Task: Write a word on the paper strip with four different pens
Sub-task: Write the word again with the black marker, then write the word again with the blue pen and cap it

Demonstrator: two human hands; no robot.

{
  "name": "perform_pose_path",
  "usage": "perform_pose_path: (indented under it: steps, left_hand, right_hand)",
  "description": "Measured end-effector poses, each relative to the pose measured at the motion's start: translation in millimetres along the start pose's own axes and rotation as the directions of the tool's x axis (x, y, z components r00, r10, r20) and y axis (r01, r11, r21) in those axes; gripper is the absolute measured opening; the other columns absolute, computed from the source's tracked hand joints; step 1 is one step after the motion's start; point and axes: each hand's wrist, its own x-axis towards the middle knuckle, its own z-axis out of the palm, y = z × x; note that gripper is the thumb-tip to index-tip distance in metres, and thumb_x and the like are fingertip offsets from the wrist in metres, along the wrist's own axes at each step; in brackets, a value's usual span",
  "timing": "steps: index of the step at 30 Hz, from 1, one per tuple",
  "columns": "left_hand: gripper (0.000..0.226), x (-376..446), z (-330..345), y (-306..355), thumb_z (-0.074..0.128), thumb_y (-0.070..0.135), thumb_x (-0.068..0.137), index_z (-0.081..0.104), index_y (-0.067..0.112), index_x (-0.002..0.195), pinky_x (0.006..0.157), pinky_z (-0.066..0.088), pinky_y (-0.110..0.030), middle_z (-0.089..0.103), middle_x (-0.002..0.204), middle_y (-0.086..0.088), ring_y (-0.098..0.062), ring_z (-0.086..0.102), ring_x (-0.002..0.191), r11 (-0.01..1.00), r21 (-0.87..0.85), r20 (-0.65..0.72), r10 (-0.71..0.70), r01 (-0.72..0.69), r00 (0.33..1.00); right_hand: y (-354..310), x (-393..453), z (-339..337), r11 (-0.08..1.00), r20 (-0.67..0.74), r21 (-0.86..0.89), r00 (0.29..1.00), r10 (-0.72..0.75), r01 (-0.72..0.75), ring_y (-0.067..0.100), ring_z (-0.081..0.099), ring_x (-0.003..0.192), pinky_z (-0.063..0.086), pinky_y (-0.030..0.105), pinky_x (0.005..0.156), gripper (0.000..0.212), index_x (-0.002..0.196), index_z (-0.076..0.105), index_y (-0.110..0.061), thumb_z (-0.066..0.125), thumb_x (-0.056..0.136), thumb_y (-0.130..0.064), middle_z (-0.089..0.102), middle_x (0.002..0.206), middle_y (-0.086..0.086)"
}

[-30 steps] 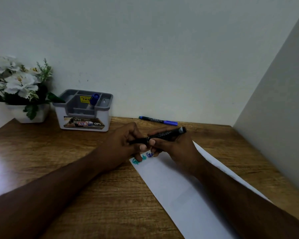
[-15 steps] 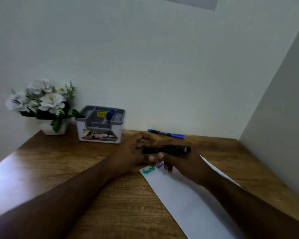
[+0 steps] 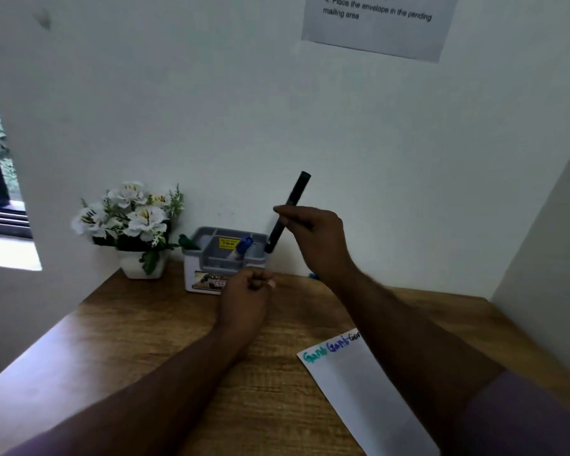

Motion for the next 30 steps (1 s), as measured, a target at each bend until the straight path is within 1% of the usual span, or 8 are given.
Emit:
perform_pose_path:
  steps: [5, 11, 16, 18, 20, 23, 25, 30]
  left_hand:
    - [0.014, 5, 0, -4, 0.064, 0.008, 0.085, 0.069, 0.021, 0.088, 0.088, 0.055, -0.048, 0.071, 0.090, -0.001, -0.018, 0.066, 0.090, 0.999, -0.032, -0.025, -0.018, 0.017, 1.000]
    - [0.014, 6, 0, -3, 0.062, 0.008, 0.086, 0.068, 0.020, 0.089, 0.085, 0.056, -0.043, 0.070, 0.090, 0.001, -0.015, 0.065, 0.087, 1.000, -0.010, -0.033, -0.004, 0.004, 0.999]
    - [0.012, 5, -1, -3, 0.063, 0.011, 0.087, 0.069, 0.019, 0.093, 0.074, 0.057, -0.035, 0.070, 0.088, 0.000, -0.016, 0.065, 0.083, 1.000, 0.009, -0.025, 0.011, -0.011, 1.000]
    - [0.012, 3, 1, -2, 0.062, 0.011, 0.087, 0.070, 0.016, 0.096, 0.068, 0.054, -0.028, 0.069, 0.088, 0.000, -0.013, 0.063, 0.078, 0.999, 0.042, 0.013, 0.029, -0.030, 0.999]
    - [0.012, 2, 3, 0, 0.062, 0.011, 0.088, 0.070, 0.015, 0.096, 0.064, 0.052, -0.025, 0.069, 0.087, -0.001, -0.012, 0.062, 0.075, 0.994, 0.088, 0.063, 0.059, -0.065, 0.996]
    - [0.010, 0, 5, 1, 0.063, 0.012, 0.087, 0.070, 0.016, 0.093, 0.062, 0.051, -0.023, 0.069, 0.084, 0.000, -0.012, 0.063, 0.074, 0.980, 0.155, 0.117, 0.108, -0.125, 0.987]
    - [0.010, -1, 7, 1, 0.063, 0.013, 0.087, 0.070, 0.016, 0.094, 0.061, 0.047, -0.020, 0.067, 0.083, 0.003, -0.008, 0.060, 0.072, 0.971, 0.188, 0.139, 0.120, -0.145, 0.983]
    - [0.011, -2, 7, 1, 0.064, 0.016, 0.087, 0.071, 0.015, 0.096, 0.060, 0.047, -0.012, 0.066, 0.083, 0.010, -0.002, 0.060, 0.075, 0.949, 0.244, 0.171, 0.162, -0.201, 0.972]
  right_hand:
    - [10, 21, 32, 0.997, 0.175, -0.076, 0.985, 0.003, 0.010, 0.002, 0.061, 0.100, 0.039, -0.003, 0.081, 0.022, 0.102, 0.074, -0.004, 0.061, 0.086, 0.004, 0.072, 0.111, 0.015]
    - [16, 14, 34, 0.991, 0.257, 0.025, 0.959, 0.120, -0.131, 0.019, 0.037, 0.139, 0.037, 0.031, 0.109, 0.023, 0.090, 0.078, -0.014, 0.062, 0.082, 0.001, 0.033, 0.155, 0.008]
    - [24, 10, 6, 0.983, 0.165, 0.125, 0.980, 0.111, -0.132, 0.010, 0.053, 0.123, 0.046, 0.026, 0.098, 0.026, 0.082, 0.075, -0.014, 0.059, 0.080, 0.006, 0.058, 0.135, 0.003]
    - [45, 7, -12, 0.991, 0.147, -0.055, 0.980, 0.133, -0.126, 0.010, 0.061, 0.110, 0.049, 0.028, 0.096, 0.025, 0.090, 0.075, -0.014, 0.059, 0.081, 0.003, 0.069, 0.119, 0.003]
    - [69, 2, -31, 0.909, 0.225, -0.393, 0.944, 0.240, -0.137, 0.015, 0.061, 0.110, 0.044, 0.023, 0.097, 0.031, 0.108, 0.071, -0.015, 0.058, 0.082, -0.002, 0.068, 0.120, 0.005]
    - [92, -11, -46, 0.572, 0.295, -0.819, 0.820, 0.490, -0.048, 0.023, 0.060, 0.108, 0.047, 0.035, 0.091, 0.032, 0.115, 0.064, -0.022, 0.058, 0.084, -0.017, 0.065, 0.121, 0.004]
    - [95, -20, -47, 0.414, 0.320, -0.907, 0.772, 0.549, 0.081, 0.024, 0.061, 0.100, 0.047, 0.038, 0.085, 0.025, 0.108, 0.062, -0.023, 0.059, 0.083, -0.025, 0.065, 0.111, 0.004]
    - [85, -19, -44, 0.355, 0.400, -0.905, 0.748, 0.529, 0.233, 0.025, 0.061, 0.100, 0.046, 0.035, 0.078, 0.026, 0.112, 0.059, -0.020, 0.059, 0.086, -0.025, 0.061, 0.111, 0.005]
